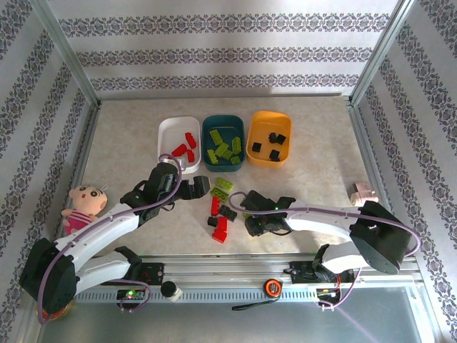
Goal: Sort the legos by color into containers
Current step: Pick up the lego from the bottom-center of the table, then place the lego in the container.
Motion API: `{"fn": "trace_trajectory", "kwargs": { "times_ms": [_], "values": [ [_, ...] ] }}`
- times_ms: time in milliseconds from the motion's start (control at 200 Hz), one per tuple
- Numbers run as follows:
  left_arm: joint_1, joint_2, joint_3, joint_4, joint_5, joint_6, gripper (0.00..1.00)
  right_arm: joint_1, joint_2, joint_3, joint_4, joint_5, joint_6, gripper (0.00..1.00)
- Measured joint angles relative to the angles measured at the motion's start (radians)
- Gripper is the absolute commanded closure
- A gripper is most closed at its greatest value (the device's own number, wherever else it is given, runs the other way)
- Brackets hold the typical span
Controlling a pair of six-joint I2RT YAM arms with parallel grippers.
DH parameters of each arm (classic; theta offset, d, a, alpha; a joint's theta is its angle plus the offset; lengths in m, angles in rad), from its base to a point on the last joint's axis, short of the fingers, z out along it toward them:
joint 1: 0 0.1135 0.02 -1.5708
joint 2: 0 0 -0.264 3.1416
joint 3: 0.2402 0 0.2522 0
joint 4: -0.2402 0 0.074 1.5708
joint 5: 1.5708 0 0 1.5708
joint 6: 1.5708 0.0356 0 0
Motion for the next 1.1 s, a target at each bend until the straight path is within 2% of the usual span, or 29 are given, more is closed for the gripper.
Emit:
{"fn": "trace_trajectory", "kwargs": {
  "times_ms": [230,395,590,780,864,979,1104],
  "values": [
    [0.0,-0.032,0.0,-0.032,-0.029,0.0,0.0,-0.017,-0.163,0.039,-0.035,0.016,-0.02,0.69],
    [0.0,-0.048,-0.019,-0.035,-0.033,0.0,0.0,-0.164,-0.168,0.142,-0.009,0.018,-0.061,0.69],
    [0.0,-0.049,-0.037,-0.047,-0.028,-0.002,0.0,-0.4,0.016,0.313,0.115,0.015,-0.071,0.7],
    [0.0,-0.06,-0.037,-0.057,-0.013,-0.004,0.0,-0.504,0.293,0.526,0.167,0.014,-0.069,0.67],
    [0.0,-0.061,-0.037,-0.064,-0.007,-0.004,0.0,-0.533,0.388,0.593,0.168,0.014,-0.056,0.6],
    [0.0,-0.062,-0.039,-0.068,0.002,-0.004,0.0,-0.559,0.465,0.642,0.165,0.009,-0.035,0.35],
    [0.0,-0.061,-0.039,-0.069,0.022,-0.003,0.0,-0.572,0.498,0.689,0.156,0.006,-0.035,0.29]
  ]
}}
